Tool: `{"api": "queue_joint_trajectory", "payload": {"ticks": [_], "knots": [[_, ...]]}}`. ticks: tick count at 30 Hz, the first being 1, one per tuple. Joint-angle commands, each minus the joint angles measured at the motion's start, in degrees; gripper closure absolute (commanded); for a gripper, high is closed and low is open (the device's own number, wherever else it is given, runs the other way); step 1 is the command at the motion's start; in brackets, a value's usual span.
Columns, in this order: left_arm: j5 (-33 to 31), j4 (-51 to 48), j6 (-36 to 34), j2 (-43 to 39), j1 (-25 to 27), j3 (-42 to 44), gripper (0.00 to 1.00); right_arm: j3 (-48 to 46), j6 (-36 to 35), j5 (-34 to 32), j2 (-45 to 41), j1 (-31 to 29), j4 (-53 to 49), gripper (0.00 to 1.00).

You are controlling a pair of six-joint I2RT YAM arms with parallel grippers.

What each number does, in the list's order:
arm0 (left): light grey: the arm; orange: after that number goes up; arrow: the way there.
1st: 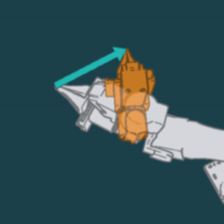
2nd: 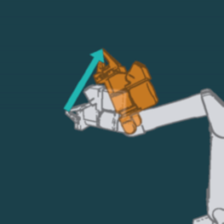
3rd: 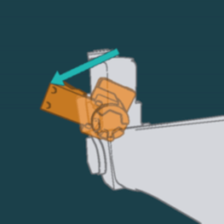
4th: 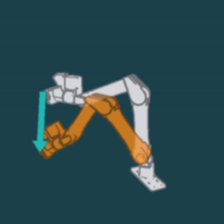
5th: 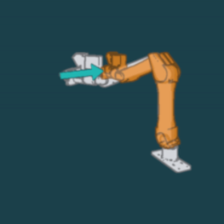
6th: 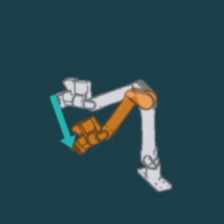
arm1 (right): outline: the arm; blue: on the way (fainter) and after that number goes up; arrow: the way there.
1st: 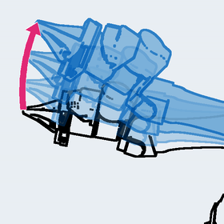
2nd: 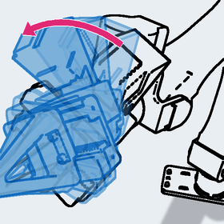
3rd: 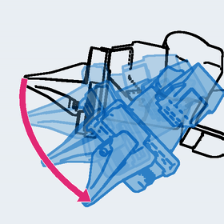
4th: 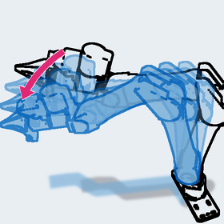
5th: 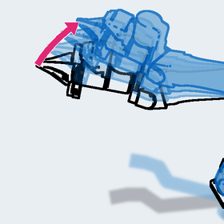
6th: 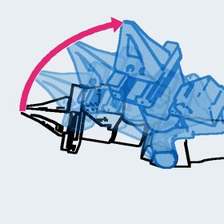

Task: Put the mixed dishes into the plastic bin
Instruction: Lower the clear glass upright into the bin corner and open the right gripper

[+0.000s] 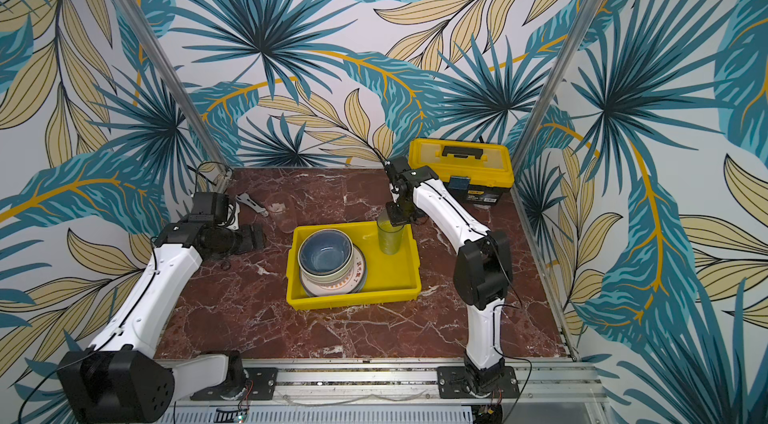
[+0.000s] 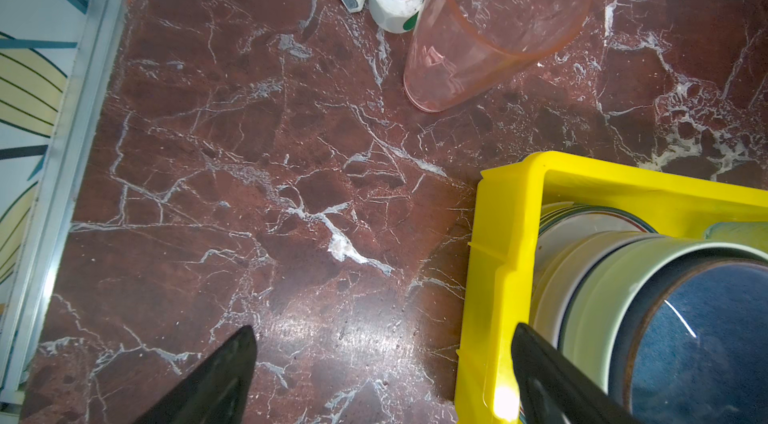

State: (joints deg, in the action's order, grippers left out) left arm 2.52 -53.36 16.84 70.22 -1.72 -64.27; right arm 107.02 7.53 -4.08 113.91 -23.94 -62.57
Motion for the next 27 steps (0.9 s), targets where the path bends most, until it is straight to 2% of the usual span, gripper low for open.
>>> {"api": "queue_joint_trajectory", "payload": {"ticks": [1, 11, 17, 27], "knots": [[-0.24, 0.8, -0.69, -1.05, -0.57, 0.78, 0.04, -1.77, 1.08, -0.71, 0.08, -0.22, 2.46, 0.91], [0.33, 0.9, -0.41, -0.52, -0.57, 0.21, 0.04, -3.57, 1.26, -0.82, -0.5, -0.17, 2.91, 0.8], [1.05, 0.98, -0.01, -0.18, -0.57, -0.92, 0.04, -4.36, 1.26, -1.87, -2.38, -0.14, 3.06, 0.67], [1.87, 1.73, 1.87, 5.05, -0.7, -6.65, 0.04, -7.28, 0.51, -3.79, -11.75, -0.29, 5.76, 0.51]]}}
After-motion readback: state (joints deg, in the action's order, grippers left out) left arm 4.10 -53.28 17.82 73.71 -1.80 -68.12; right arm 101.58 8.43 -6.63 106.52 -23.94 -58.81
